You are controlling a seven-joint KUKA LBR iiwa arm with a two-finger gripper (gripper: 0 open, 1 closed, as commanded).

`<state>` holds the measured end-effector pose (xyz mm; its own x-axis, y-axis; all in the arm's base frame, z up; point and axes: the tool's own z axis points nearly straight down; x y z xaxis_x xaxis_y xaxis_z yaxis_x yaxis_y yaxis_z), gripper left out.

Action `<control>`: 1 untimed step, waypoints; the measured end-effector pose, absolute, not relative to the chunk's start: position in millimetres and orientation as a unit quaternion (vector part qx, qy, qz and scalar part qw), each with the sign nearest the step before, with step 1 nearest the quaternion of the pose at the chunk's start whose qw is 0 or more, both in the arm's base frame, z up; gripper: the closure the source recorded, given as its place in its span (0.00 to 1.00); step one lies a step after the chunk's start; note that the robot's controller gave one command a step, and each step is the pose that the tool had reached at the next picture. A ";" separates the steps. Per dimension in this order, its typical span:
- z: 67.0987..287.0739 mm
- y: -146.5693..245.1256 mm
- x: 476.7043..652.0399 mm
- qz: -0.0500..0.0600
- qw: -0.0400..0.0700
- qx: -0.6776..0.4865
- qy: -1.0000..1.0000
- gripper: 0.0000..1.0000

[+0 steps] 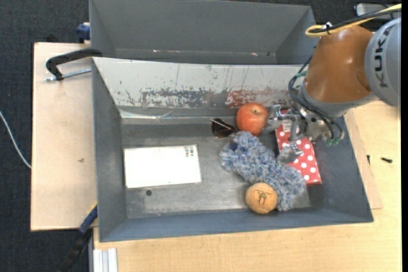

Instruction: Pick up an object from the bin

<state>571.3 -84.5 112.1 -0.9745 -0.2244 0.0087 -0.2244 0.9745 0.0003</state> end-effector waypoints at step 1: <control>74.5 -37.6 535.5 0.003 -0.004 0.281 -0.960 1.00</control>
Offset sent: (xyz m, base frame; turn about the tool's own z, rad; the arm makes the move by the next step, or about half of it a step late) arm 0.0000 0.0000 0.0000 0.0000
